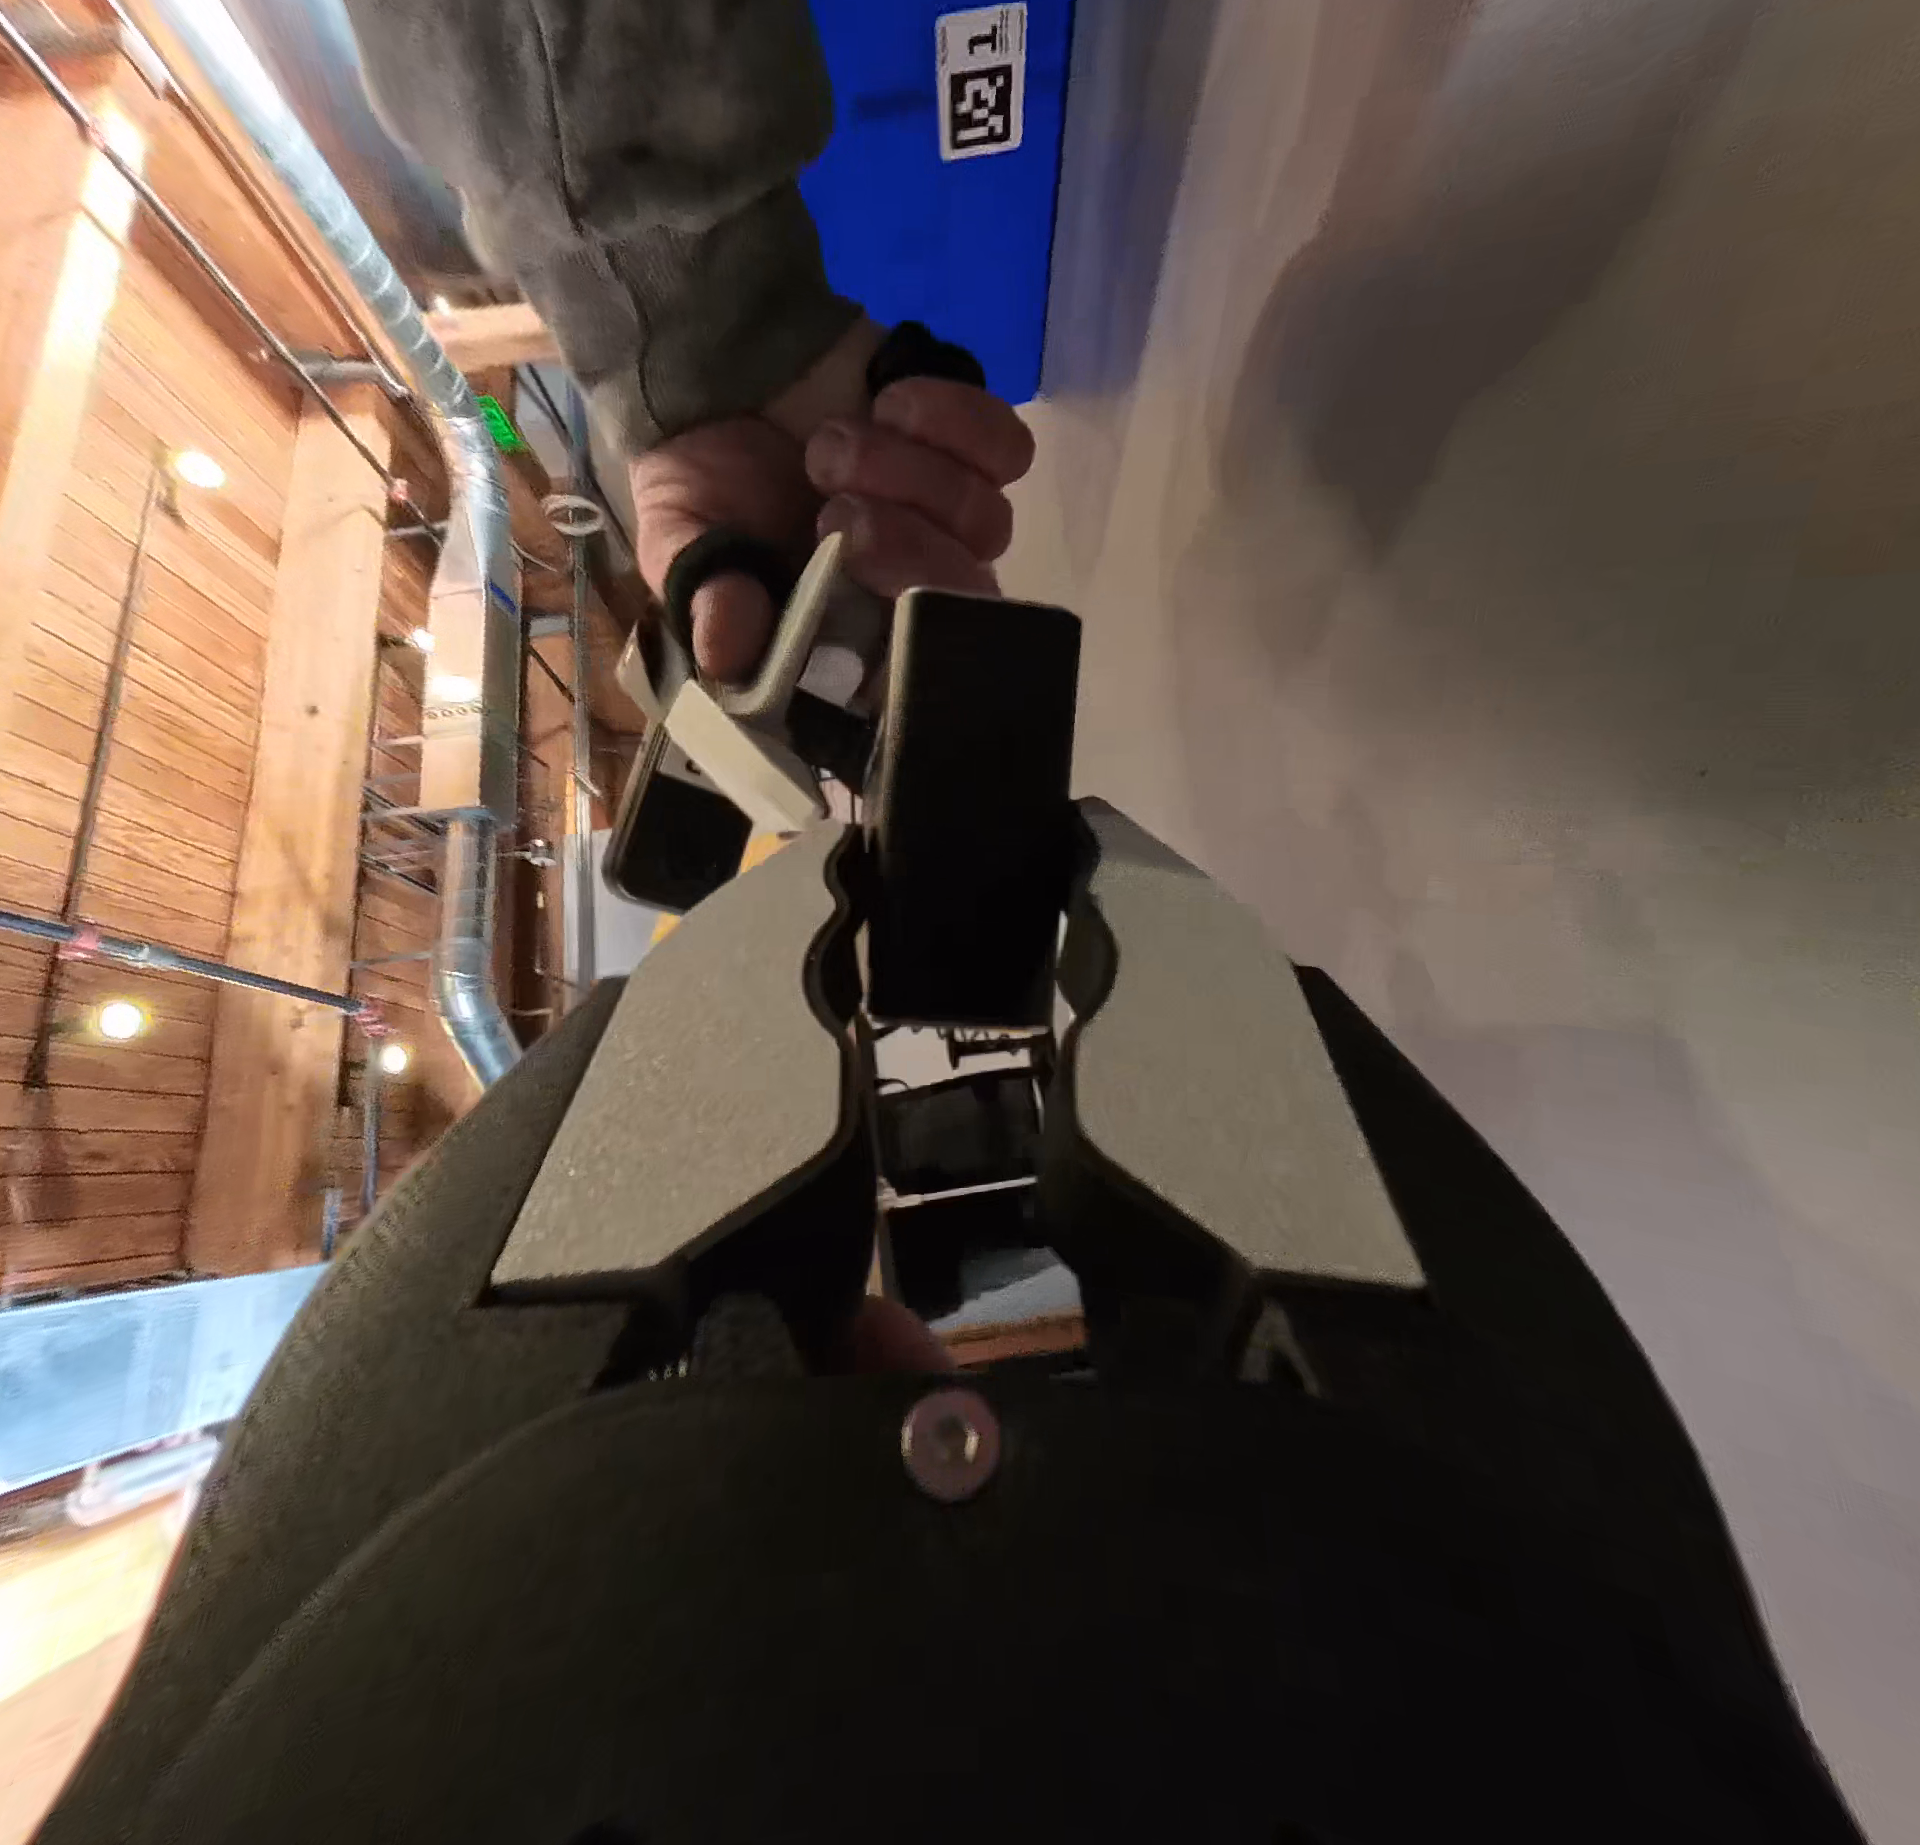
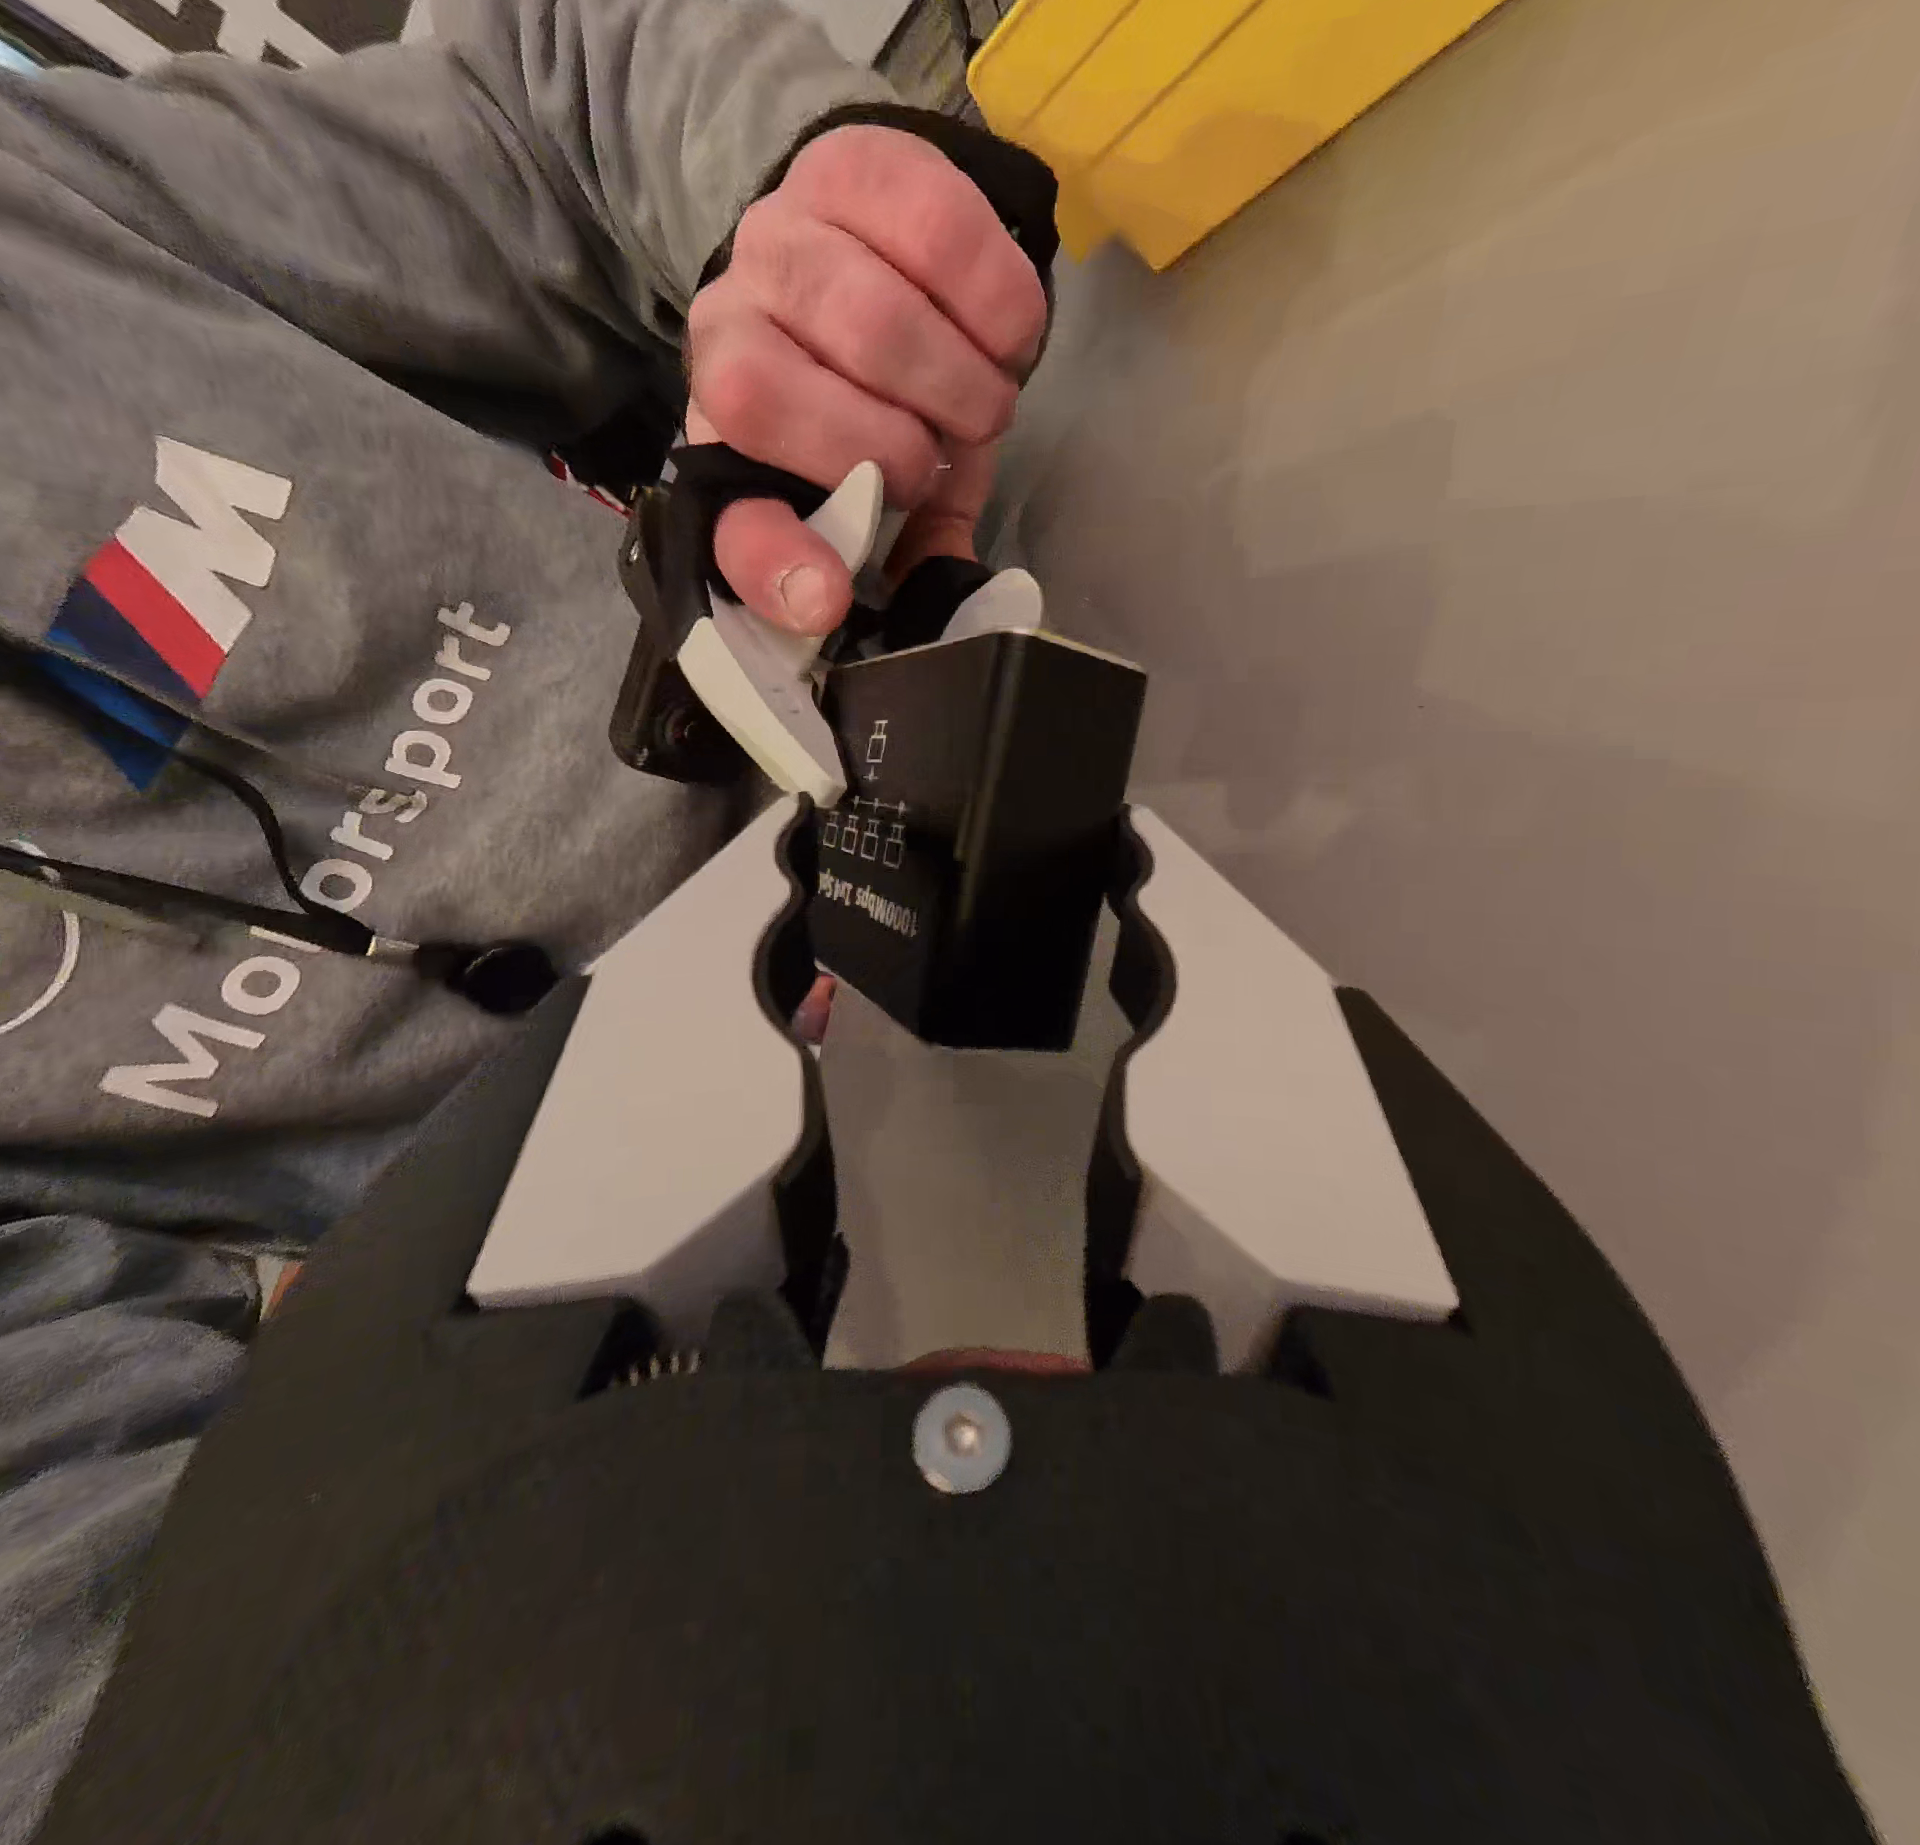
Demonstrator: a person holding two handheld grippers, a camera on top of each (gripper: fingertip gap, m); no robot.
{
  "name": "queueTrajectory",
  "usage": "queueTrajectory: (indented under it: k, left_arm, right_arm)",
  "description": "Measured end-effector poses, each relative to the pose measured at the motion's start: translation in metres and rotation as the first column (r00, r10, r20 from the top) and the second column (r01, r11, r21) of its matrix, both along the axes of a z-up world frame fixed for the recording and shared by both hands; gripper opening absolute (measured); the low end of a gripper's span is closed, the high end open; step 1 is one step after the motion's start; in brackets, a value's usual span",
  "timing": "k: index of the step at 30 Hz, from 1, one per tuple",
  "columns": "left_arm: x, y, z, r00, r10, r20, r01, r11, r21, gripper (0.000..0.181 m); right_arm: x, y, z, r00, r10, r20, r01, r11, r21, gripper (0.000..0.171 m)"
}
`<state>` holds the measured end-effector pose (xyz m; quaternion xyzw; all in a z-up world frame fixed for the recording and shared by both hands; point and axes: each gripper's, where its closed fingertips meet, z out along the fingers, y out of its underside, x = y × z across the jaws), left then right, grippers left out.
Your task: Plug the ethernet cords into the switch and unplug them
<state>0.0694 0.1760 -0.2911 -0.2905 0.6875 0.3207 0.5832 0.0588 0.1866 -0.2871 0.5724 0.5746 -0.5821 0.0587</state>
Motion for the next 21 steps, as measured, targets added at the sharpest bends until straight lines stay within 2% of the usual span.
queueTrajectory:
  k: [4,6,9,12,13,15,17,19,21]
  left_arm:
    - [0.003,-0.001,0.004,1.0,0.024,0.019,-0.023,0.998,-0.064,0.033]
    - [0.001,0.002,0.009,0.998,0.049,0.041,-0.046,0.995,-0.088,0.033]
    - [-0.005,0.008,0.013,0.992,0.112,0.054,-0.104,0.985,-0.138,0.033]
    - [-0.013,0.016,0.011,0.98,0.197,0.011,-0.192,0.968,-0.162,0.033]
    - [-0.014,0.017,0.011,0.978,0.207,-0.003,-0.205,0.967,-0.153,0.033]
    - [-0.017,0.021,0.004,0.962,0.265,-0.067,-0.273,0.946,-0.176,0.033]
    - [-0.014,0.02,0.005,0.961,0.268,-0.069,-0.276,0.944,-0.18,0.033]
    - [-0.014,0.02,0.001,0.952,0.295,-0.083,-0.307,0.929,-0.209,0.033]
    - [-0.014,0.02,0.0,0.949,0.305,-0.077,-0.314,0.924,-0.216,0.033]
  right_arm:
    - [0.0,0.002,-0.001,1.0,-0.022,-0.021,0.022,1.0,0.022,0.052]
    - [0.001,0.006,0.006,0.997,-0.049,-0.062,0.051,0.998,0.039,0.059]
    - [0.002,0.027,0.016,0.978,-0.17,-0.119,0.187,0.971,0.151,0.071]
    - [0.011,0.039,0.03,0.956,-0.228,-0.183,0.282,0.888,0.365,0.08]
    - [0.014,0.037,0.031,0.958,-0.22,-0.185,0.282,0.846,0.452,0.08]
    - [0.02,0.033,0.029,0.963,-0.192,-0.19,0.27,0.707,0.654,0.081]
    - [0.021,0.033,0.025,0.961,-0.178,-0.211,0.273,0.499,0.822,0.078]
    - [0.021,0.027,0.019,0.964,-0.133,-0.231,0.261,0.301,0.917,0.075]
    - [0.019,0.022,0.014,0.961,-0.113,-0.252,0.269,0.169,0.948,0.072]
